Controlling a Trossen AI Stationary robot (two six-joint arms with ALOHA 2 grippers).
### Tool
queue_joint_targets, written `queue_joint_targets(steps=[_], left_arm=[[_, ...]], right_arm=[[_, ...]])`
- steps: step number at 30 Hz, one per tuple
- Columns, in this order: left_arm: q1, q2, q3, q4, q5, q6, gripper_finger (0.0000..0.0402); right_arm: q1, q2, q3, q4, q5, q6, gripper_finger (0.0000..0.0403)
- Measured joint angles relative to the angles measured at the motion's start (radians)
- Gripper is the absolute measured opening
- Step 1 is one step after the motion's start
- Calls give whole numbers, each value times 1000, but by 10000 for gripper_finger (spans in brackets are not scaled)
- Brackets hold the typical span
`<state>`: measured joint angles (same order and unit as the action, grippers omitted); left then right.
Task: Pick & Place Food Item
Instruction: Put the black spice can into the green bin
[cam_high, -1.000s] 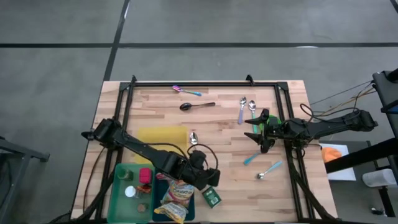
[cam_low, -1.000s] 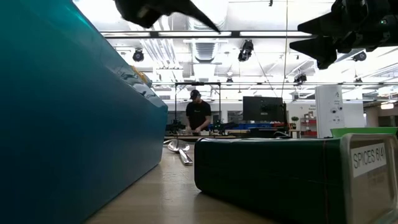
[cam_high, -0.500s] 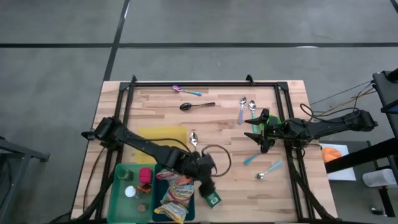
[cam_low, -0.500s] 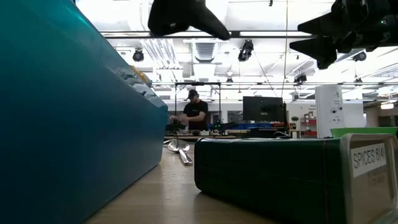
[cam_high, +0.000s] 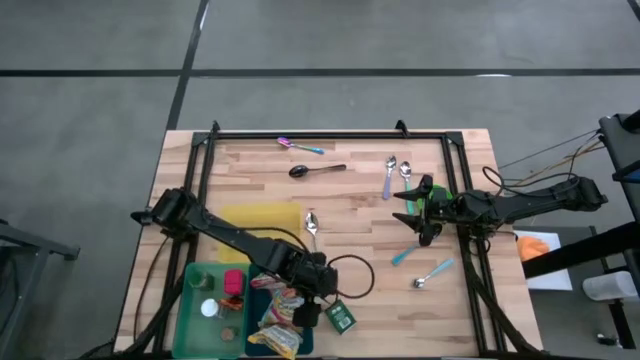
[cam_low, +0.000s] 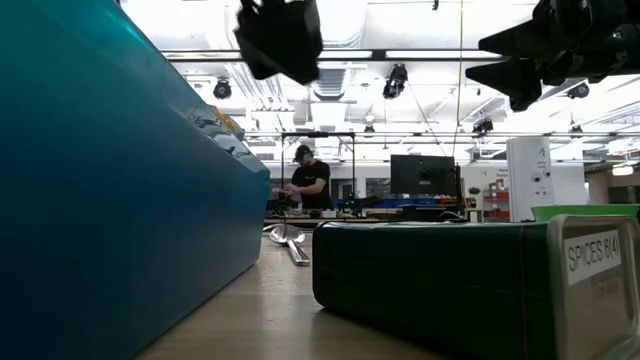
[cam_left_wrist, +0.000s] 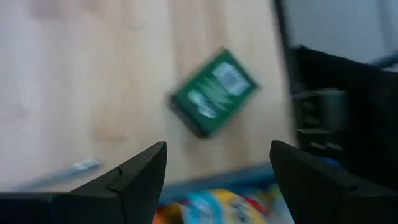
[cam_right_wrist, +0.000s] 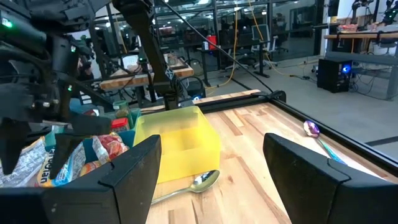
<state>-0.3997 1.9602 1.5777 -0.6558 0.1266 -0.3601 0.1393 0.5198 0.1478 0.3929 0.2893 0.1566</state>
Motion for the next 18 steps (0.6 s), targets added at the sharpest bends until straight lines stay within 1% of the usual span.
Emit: queue_joint_targets(steps=[2,3,5,9,11,12,14,18], left_arm=[[-13,0,-23,29,-98,39,290],[-21,0,-32,44,-144,87,290],[-39,0,-50,72,-204,266,290],[-72,0,-97,79,-213,651,290],[-79,0,-106,95,-214,800,290],[-82,0,-107,103,-214,850,290],[-86,0,-105,116,-218,885,290],[-87,0,-85,134,-221,837,290]], right_arm=[[0,0,0,0,0,0,281],[0,0,0,0,0,0,281],[0,0,0,0,0,0,281],[0,0,0,0,0,0,281],[0,0,0,0,0,0,281],[0,0,0,0,0,0,281],[0,0,0,0,0,0,281],[0,0,0,0,0,0,281]])
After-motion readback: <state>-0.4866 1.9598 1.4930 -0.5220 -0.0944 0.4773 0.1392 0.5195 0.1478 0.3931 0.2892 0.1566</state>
